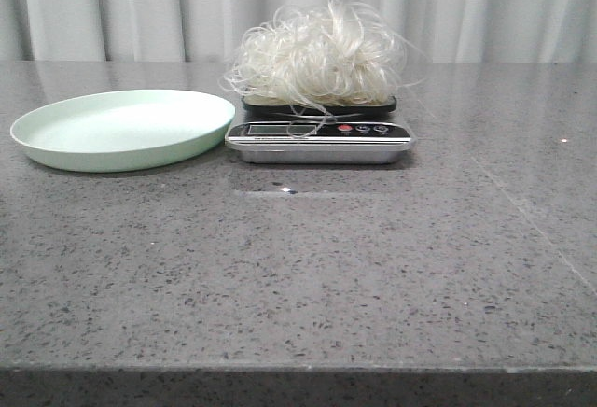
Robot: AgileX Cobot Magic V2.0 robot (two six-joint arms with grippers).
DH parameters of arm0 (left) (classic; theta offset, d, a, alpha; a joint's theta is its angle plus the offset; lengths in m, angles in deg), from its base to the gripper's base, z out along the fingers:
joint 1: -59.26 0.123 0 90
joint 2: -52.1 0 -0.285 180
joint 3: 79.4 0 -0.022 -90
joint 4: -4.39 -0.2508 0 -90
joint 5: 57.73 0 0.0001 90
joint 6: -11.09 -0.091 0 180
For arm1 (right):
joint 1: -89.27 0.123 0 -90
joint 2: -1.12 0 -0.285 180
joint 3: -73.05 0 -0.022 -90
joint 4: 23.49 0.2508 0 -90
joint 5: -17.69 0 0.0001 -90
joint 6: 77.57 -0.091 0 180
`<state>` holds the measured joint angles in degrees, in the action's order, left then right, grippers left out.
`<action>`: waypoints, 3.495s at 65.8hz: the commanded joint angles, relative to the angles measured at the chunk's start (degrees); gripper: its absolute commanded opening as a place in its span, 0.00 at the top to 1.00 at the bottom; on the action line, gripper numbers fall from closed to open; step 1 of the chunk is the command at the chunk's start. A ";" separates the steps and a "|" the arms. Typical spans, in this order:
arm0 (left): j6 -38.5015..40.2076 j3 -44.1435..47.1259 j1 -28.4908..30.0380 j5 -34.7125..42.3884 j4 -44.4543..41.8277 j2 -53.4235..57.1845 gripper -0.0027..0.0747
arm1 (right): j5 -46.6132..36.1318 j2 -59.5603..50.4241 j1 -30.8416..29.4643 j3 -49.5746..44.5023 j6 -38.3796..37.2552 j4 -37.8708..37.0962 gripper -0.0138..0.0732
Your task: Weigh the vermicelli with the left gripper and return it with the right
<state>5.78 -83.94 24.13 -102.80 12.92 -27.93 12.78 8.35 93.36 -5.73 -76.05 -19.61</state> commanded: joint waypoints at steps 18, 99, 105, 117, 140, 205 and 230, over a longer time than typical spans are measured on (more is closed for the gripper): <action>-0.33 27.99 0.23 17.05 0.36 27.97 0.66 | -4.64 -1.01 -0.23 0.46 -0.03 -0.37 0.65; -0.33 61.42 0.23 33.16 -2.15 71.81 0.80 | 11.88 17.20 -0.23 25.37 -0.04 -0.01 0.65; -0.33 61.42 0.23 33.16 -2.15 71.81 0.80 | 15.43 23.39 -0.23 29.45 -0.04 -0.01 0.65; -0.33 61.42 0.23 33.16 -2.15 71.81 0.80 | 12.52 32.75 -0.23 30.65 -0.04 0.45 0.65; -0.33 61.42 0.23 33.19 -2.15 71.81 0.80 | 21.38 48.62 10.35 48.56 -0.04 0.74 0.22; -0.33 61.42 0.23 33.19 -2.15 71.81 0.80 | 67.47 110.86 22.35 110.74 -1.11 5.97 0.24; -0.33 61.42 0.23 33.19 -2.15 71.81 0.80 | 72.28 112.62 26.92 130.61 -1.11 11.00 0.63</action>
<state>5.41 -21.21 24.13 -74.09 10.62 44.47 87.63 124.93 117.16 117.21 -77.57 -11.22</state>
